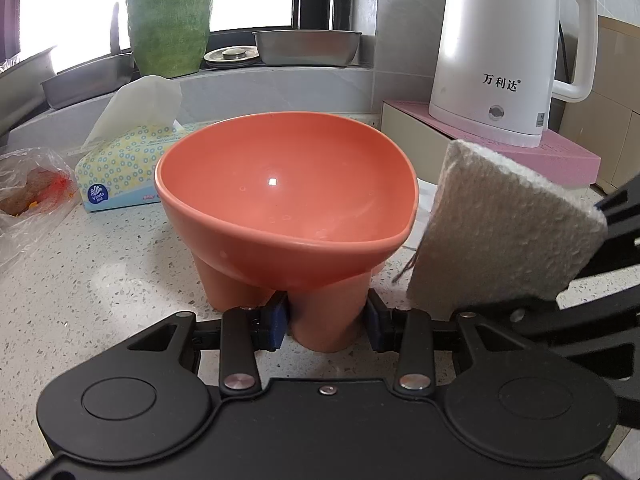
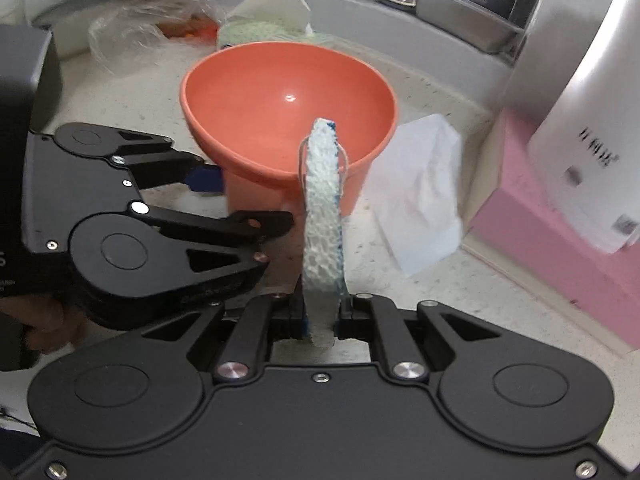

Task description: Clean bowl

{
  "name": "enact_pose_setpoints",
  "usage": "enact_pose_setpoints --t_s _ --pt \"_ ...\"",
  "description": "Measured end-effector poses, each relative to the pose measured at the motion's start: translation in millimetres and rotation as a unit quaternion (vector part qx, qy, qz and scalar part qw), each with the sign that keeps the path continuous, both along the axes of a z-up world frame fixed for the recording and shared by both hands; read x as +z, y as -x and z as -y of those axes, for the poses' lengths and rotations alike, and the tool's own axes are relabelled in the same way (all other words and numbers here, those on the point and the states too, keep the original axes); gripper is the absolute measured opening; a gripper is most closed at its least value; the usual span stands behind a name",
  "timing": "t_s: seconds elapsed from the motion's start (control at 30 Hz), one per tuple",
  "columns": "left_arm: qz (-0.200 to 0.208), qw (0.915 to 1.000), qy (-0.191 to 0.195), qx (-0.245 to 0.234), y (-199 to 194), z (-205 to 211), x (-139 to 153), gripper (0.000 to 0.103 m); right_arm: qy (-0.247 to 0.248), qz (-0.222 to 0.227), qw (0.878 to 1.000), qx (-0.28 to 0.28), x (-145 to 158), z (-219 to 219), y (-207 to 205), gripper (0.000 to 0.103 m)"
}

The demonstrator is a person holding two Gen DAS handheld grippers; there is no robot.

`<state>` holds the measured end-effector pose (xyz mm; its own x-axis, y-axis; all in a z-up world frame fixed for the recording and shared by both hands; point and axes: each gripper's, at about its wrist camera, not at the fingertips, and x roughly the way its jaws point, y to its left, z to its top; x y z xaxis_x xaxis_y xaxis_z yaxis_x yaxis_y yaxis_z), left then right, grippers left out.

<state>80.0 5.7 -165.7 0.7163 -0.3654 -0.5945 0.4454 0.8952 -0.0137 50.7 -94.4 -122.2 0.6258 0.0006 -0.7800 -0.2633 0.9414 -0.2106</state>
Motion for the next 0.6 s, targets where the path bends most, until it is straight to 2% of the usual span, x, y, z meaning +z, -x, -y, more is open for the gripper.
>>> enact_pose_setpoints --t_s 0.07,0.2,0.47,0.6 --pt "0.001 1.0 -0.001 -0.001 0.5 -0.2 0.2 0.037 0.038 0.011 0.999 0.019 0.6 -8.7 2.6 0.011" --pt "0.004 1.0 -0.005 -0.003 1.8 0.3 0.4 0.037 0.064 0.017 0.997 0.029 2.8 -12.8 2.1 0.011" --pt "0.002 1.0 -0.001 -0.002 12.2 -3.2 1.8 0.037 0.088 0.023 0.996 0.024 7.3 -4.7 -3.1 0.011" --pt "0.001 1.0 -0.001 -0.009 23.1 -10.3 2.6 0.037 0.107 0.03 0.993 0.041 9.3 0.4 -4.1 0.011"
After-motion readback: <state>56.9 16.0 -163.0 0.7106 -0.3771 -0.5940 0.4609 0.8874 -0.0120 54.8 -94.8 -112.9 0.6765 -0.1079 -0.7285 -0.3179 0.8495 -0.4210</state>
